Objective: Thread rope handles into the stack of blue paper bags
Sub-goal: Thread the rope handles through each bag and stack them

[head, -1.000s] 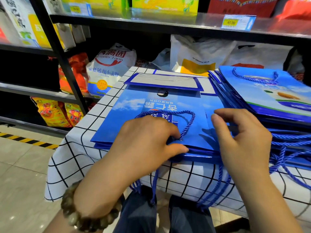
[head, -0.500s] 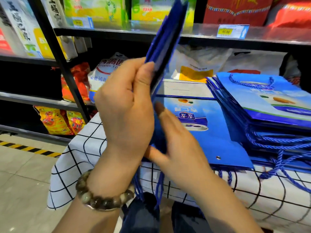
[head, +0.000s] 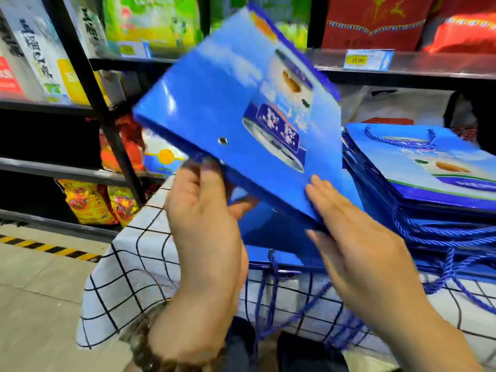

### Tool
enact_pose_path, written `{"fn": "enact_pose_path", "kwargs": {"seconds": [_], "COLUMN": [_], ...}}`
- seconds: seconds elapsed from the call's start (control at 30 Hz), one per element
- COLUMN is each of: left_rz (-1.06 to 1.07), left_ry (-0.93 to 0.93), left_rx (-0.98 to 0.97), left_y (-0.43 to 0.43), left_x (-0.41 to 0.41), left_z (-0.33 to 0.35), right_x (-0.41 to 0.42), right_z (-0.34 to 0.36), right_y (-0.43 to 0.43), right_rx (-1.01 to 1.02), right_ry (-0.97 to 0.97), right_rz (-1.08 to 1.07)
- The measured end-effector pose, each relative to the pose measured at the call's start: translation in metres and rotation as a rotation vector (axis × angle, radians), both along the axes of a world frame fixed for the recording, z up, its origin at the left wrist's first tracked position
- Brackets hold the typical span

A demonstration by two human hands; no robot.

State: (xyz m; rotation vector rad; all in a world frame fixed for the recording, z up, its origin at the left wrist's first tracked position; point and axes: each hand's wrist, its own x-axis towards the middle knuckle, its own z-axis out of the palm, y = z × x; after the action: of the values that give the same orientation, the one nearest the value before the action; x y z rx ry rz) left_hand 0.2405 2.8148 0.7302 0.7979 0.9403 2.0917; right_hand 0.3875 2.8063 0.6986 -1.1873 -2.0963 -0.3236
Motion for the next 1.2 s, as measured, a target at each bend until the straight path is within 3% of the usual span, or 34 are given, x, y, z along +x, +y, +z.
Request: {"fn": "enact_pose_path", "kwargs": {"seconds": [0.23, 0.37, 0.43, 0.53, 0.7, 0.83, 0.9, 1.0, 1.1, 1.2], "left_rz": [-0.156, -0.311, -0.368, -0.387, -0.396, -0.535, -0.661, -0.832, -0.826, -0.796], "left_ry": [-0.036, 0.060, 0.076, 0.115, 0.225, 0.458, 0.663, 0.813, 0.983, 0.948], "left_rx": [-0.323, -0.455, -0.505, -0.527, -0.498, -0.566, -0.577, -0.544, -0.483, -0.416], "left_y": [-0.027, -0.041, -0.046, -0.049, -0.048, -0.049, -0.052, -0.049, -0.041, -0.038], "left_x": [0.010, 0.003, 0.001, -0.002, -0.005, 0.000, 0.008, 0.020, 0.029, 0.024], "left_z": [-0.040, -0.045, -0.046, -0.051, -0.051, -0.047, -0.045, -0.050, -0.054, -0.045], "right_x": [0.030, 0.032, 0.031, 0.033, 0.027, 0.019, 0.015, 0.011, 0.009, 0.011], "right_z": [-0.014, -0.017, -0.018, -0.012, 0.013, 0.027, 0.033, 0.042, 0.049, 0.049], "right_y": [0.000, 0.003, 0.003, 0.004, 0.002, 0.006, 0.008, 0.007, 0.006, 0.006], "right_rx": [-0.149, -0.211, -0.334, -0.461, -0.498, -0.704, -0.787, -0.881, -0.887, -0.863], "right_ry": [-0.085, 0.008, 0.155, 0.331, 0.382, 0.471, 0.615, 0.800, 0.891, 0.979], "right_rz": [0.023, 0.064, 0.083, 0.089, 0.000, -0.001, 0.050, 0.144, 0.185, 0.192]}}
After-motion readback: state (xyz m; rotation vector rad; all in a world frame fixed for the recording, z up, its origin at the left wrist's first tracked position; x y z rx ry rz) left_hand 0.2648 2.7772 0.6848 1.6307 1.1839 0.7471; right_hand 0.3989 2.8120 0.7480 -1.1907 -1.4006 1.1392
